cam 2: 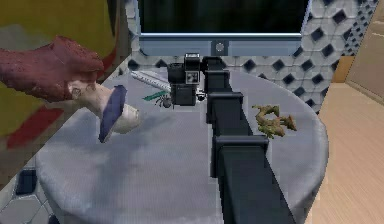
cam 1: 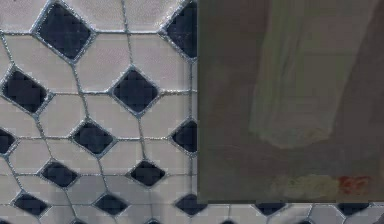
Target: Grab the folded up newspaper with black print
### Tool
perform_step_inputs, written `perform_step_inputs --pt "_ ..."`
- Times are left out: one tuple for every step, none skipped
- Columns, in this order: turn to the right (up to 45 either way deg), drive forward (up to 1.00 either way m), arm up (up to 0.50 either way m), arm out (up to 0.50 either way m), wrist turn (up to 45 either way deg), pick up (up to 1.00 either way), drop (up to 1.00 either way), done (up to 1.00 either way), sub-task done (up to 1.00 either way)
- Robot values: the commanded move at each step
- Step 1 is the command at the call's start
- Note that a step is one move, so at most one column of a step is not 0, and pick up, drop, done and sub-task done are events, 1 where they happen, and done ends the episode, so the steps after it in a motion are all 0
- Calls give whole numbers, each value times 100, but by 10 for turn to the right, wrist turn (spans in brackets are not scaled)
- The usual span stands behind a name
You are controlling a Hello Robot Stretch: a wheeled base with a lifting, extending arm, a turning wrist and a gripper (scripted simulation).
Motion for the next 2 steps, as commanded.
perform_step_inputs --pt "0 0 0 0 0 100 0 0 0" --pt "0 0 0 0 0 0 0 100 0"
